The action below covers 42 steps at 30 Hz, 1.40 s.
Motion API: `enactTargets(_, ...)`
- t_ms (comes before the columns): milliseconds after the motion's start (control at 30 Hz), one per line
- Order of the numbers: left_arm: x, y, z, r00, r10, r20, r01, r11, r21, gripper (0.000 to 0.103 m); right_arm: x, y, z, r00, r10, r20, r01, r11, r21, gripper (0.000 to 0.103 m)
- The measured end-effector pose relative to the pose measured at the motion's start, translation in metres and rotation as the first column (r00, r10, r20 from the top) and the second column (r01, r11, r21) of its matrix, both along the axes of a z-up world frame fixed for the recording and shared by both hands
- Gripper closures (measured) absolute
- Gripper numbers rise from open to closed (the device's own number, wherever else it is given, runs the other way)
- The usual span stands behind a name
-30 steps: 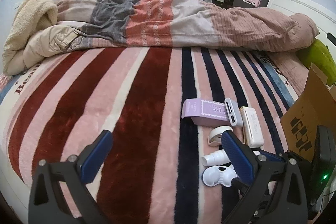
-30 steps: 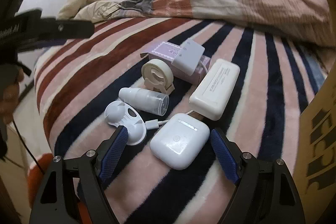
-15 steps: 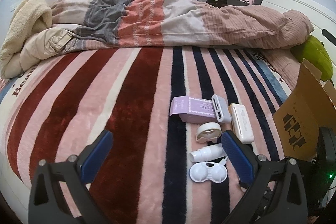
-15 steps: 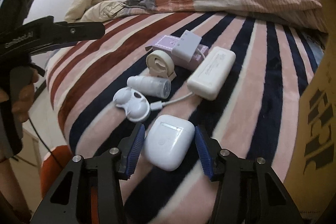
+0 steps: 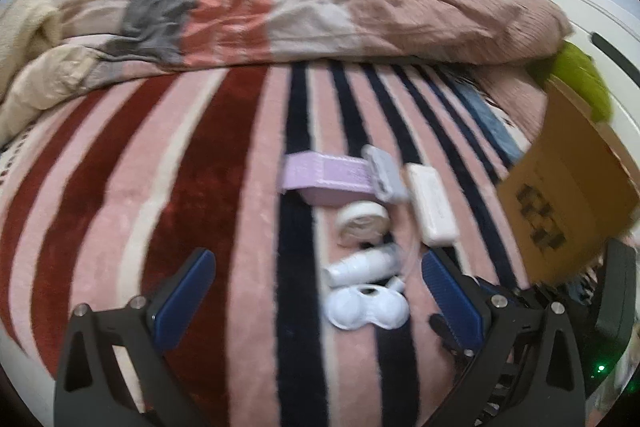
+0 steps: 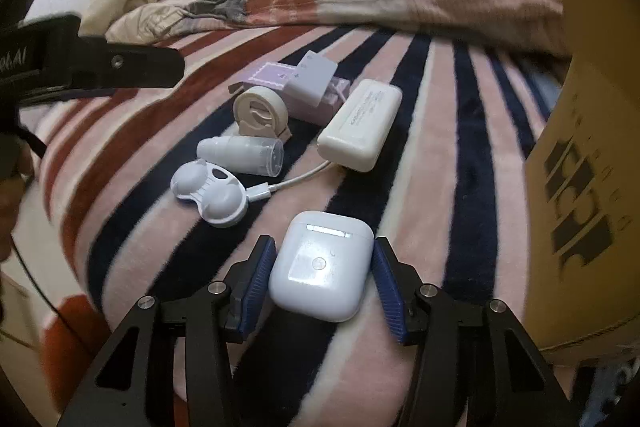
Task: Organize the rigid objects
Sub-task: 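Carry the AirPods case into the cardboard box and open the right gripper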
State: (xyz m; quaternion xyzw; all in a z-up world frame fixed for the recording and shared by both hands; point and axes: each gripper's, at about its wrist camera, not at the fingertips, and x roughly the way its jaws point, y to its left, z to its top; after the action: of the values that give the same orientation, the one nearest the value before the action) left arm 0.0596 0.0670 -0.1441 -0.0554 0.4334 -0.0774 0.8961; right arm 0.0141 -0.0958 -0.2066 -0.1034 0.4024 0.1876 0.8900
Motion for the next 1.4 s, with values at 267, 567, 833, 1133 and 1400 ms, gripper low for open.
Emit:
enactTargets(267, 0.002, -0.026, 0.032, 0.953, -0.302, -0.026, 0.288, 0.930, -0.230, 0.016, -0.011, -0.009, 0.058, 0.980, 0.171, 0.106, -0.184, 0.975, 0.125, 0.058)
enactTargets(567, 0.022, -0.095, 0.121, 0.857, -0.512, 0.052, 0.503, 0.813, -0.292, 0.073, -0.012, -0.034, 0.156, 0.920, 0.228, 0.320, -0.288, 0.945, 0.156, 0.062)
enactTargets(833, 0.066, -0.197, 0.150, 0.791, -0.612, 0.007, 0.597, 0.769, -0.227, 0.076, 0.017, -0.109, 0.190, 0.946, 0.061, 0.320, -0.131, 0.970, 0.204, 0.063)
enactTargets(1133, 0.108, -0.274, 0.103, 0.715, -0.673, -0.188, 0.624, 0.736, -0.261, 0.078, 0.057, -0.185, 0.166, 0.995, -0.040, 0.086, 0.022, 0.977, 0.211, 0.063)
enactTargets(1400, 0.104, -0.279, 0.094, 0.735, -0.644, -0.214, 0.613, 0.765, -0.197, 0.053, 0.064, -0.189, 0.147, 0.999, -0.030, -0.030, 0.034, 0.988, 0.151, 0.062)
